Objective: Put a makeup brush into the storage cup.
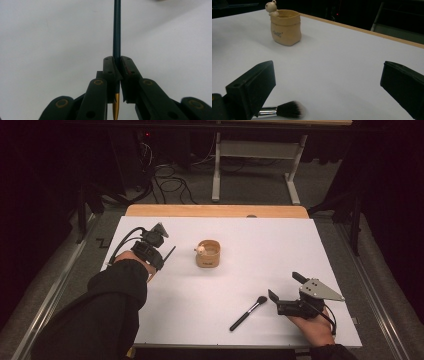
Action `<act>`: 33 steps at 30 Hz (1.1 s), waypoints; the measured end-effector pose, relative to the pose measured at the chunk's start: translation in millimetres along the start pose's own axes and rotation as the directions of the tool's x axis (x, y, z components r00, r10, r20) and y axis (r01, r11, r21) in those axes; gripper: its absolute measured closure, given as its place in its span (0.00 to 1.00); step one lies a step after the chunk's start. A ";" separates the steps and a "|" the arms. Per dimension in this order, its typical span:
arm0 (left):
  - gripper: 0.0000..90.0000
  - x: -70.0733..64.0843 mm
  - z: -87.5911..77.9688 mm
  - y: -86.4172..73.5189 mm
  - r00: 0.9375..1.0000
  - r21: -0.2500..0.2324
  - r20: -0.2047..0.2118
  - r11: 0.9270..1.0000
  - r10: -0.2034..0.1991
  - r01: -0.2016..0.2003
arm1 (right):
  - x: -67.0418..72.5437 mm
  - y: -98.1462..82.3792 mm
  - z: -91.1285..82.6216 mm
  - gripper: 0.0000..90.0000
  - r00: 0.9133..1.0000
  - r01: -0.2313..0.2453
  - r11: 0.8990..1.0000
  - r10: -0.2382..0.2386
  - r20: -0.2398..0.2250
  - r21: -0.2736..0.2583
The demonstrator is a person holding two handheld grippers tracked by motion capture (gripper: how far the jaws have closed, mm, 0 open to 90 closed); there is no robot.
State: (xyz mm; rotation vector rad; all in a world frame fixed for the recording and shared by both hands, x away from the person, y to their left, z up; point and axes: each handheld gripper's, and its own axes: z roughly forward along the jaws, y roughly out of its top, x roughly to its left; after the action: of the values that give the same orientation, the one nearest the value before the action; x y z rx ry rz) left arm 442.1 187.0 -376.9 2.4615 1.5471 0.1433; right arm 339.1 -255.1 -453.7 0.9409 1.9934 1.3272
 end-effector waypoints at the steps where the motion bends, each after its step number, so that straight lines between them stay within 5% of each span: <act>1: 0.92 -0.4 -2.5 -0.1 1.000 0.000 -0.001 1.000 0.006 -0.006 | 0.0 0.0 0.0 0.01 1.000 0.001 1.000 -0.001 0.000 0.000; 8: 0.92 -5.2 -7.9 -3.1 1.000 -0.016 0.003 0.999 0.029 -0.029 | 0.5 -0.1 0.1 0.01 1.000 0.002 1.000 -0.002 0.000 0.001; 16: 0.92 -22.5 -3.3 -7.1 0.995 -0.014 0.021 0.995 0.098 -0.098 | 0.7 -0.2 0.4 0.01 1.000 0.002 1.000 -0.002 0.000 0.003; 26: 0.92 -47.2 2.3 -10.0 0.982 -0.012 0.051 0.984 0.181 -0.180 | 1.2 -0.3 0.4 0.01 1.000 0.004 1.000 -0.004 0.000 0.004; 33: 0.92 -64.3 2.8 -10.2 0.967 -0.016 0.085 0.971 0.239 -0.238 | 1.2 -0.4 0.6 0.01 1.000 0.005 1.000 -0.005 -0.001 0.005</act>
State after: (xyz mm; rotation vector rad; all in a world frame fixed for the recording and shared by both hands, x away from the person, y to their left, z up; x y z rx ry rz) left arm 405.6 133.1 -379.6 2.6054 1.2106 0.0804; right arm 338.7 -253.9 -454.4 0.9369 1.9997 1.3206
